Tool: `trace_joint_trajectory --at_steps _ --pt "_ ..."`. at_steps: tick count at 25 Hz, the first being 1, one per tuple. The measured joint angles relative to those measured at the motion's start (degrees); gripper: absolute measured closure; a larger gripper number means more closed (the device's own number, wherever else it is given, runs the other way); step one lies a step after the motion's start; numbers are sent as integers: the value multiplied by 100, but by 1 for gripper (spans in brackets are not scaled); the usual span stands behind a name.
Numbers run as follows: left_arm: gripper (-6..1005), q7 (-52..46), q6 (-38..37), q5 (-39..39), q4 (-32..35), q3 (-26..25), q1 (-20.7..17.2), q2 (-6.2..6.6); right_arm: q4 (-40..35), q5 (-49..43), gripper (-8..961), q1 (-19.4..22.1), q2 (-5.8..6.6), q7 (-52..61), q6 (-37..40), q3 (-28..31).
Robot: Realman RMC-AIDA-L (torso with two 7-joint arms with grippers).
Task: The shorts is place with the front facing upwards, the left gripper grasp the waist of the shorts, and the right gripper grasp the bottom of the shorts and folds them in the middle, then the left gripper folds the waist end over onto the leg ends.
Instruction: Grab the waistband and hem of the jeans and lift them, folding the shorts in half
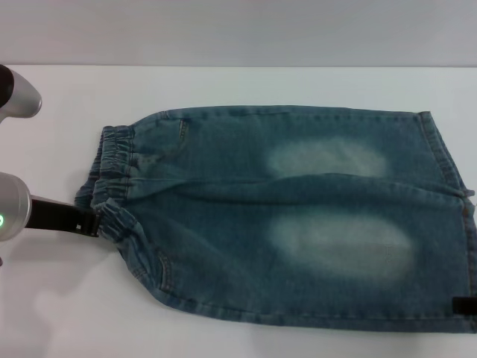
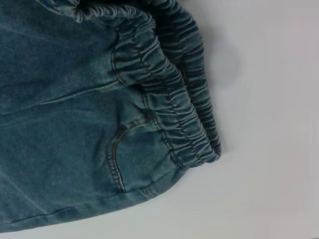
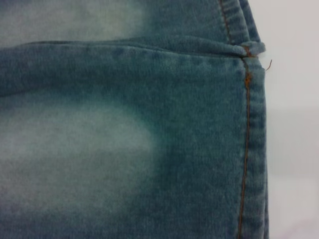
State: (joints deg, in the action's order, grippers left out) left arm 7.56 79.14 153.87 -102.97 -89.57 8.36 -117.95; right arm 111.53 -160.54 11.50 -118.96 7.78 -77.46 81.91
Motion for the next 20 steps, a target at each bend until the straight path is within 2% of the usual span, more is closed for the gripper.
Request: trace_joint_trajectory --at_steps 20 --pt "994 0 5 -6 -3 1 -1 1 -144 21 440 -96 26 -32 -108 -12"
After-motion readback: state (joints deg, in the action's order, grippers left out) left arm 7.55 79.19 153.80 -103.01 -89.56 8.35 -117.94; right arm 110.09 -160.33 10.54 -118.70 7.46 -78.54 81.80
